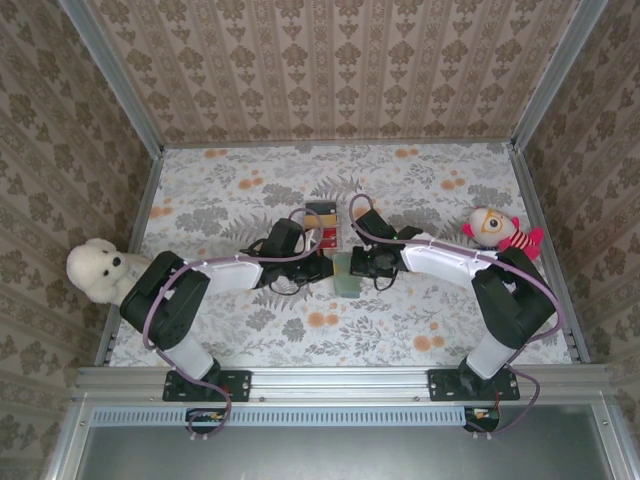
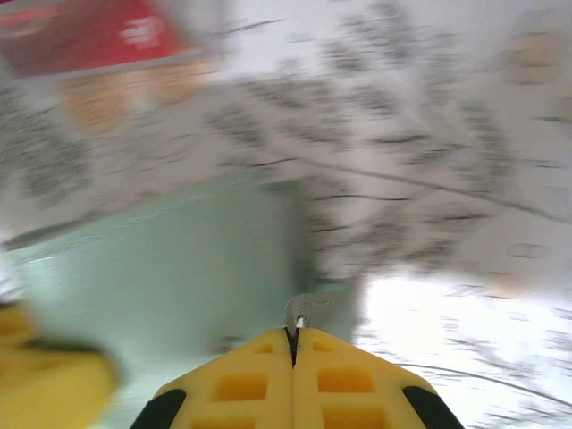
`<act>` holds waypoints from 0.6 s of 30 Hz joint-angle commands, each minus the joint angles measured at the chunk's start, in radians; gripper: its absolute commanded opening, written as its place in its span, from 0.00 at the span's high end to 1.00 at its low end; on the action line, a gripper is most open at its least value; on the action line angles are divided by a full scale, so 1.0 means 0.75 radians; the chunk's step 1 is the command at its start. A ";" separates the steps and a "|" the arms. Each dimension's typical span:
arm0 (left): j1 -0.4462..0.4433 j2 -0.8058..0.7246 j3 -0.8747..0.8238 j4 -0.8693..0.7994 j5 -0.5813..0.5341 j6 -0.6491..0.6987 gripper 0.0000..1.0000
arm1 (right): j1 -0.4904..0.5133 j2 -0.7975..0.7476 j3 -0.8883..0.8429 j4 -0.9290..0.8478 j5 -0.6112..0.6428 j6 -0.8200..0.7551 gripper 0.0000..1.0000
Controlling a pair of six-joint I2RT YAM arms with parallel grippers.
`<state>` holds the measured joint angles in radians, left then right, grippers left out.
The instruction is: Take the credit cards out of the card holder
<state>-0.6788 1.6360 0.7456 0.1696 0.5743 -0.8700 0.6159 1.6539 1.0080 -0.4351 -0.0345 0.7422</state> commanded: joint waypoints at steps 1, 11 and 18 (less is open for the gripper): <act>0.009 -0.016 -0.011 -0.080 -0.015 0.000 0.97 | -0.040 0.017 -0.035 -0.182 0.228 0.043 1.00; 0.012 -0.007 0.002 -0.070 0.015 0.003 0.95 | -0.047 -0.039 -0.090 0.052 -0.016 -0.063 0.79; 0.011 0.006 0.006 -0.069 0.025 0.008 0.89 | -0.046 0.037 -0.054 0.064 -0.085 -0.084 0.71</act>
<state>-0.6731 1.6360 0.7456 0.1341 0.5724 -0.8703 0.5846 1.6550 0.9508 -0.3939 -0.0605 0.7021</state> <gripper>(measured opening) 0.107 0.292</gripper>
